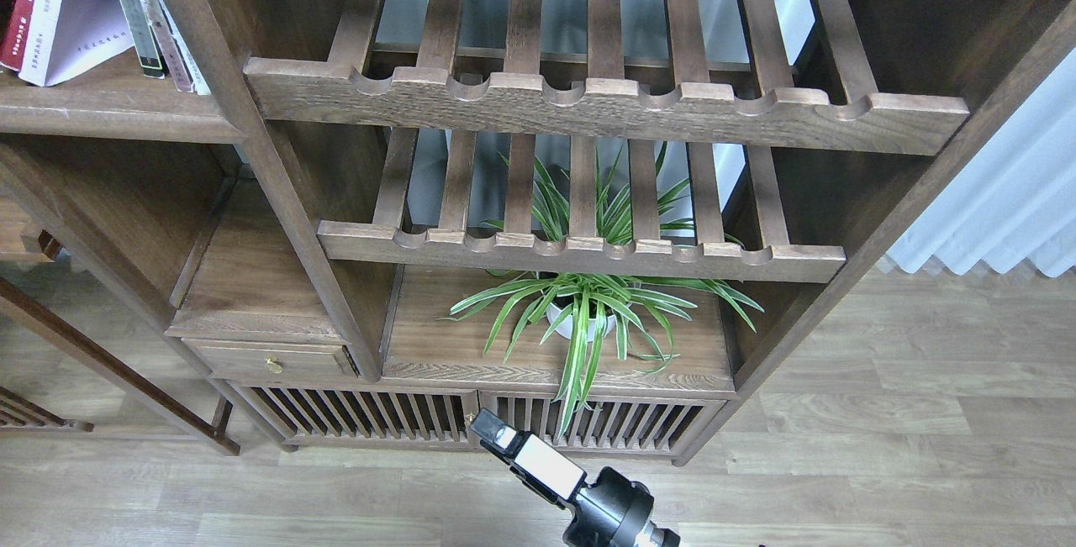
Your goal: Organize books on shelf
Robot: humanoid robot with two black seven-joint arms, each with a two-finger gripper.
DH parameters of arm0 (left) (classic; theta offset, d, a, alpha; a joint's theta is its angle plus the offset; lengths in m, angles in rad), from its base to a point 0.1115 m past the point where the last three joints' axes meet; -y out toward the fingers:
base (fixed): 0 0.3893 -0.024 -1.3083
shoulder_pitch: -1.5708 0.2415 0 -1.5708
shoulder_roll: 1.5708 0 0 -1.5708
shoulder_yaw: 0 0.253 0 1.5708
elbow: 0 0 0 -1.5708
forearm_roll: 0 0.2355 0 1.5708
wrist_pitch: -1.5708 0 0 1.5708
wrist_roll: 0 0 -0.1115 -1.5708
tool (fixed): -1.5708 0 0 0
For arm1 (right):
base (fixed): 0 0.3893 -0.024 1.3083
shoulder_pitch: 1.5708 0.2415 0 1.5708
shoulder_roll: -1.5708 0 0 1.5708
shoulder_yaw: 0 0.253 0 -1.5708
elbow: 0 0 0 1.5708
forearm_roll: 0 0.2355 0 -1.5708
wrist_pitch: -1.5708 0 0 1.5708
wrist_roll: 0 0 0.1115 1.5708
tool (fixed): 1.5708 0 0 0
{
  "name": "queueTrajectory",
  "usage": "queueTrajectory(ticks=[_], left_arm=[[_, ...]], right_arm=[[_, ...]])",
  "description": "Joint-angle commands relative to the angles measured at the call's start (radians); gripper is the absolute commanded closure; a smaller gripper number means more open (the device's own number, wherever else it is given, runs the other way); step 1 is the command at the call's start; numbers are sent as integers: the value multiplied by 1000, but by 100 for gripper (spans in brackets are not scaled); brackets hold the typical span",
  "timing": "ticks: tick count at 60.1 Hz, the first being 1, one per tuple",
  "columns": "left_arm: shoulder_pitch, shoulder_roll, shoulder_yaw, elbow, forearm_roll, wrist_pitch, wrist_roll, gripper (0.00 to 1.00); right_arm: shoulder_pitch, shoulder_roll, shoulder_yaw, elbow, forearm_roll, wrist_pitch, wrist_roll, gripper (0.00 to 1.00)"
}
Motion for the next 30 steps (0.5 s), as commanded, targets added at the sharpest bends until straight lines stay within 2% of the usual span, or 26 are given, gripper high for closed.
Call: queueTrajectory(ticks=[1,19,30], left_arm=[[106,72,-18,-103,-118,0,-12,53],[208,118,-101,-169,-139,0,-14,53],[304,155,-145,-218,-198,0,-39,53]], right_arm=[[10,0,7,-1,1,0,0,0],[8,0,7,3,1,0,0,0],[8,0,9,5,2,0,2,0]])
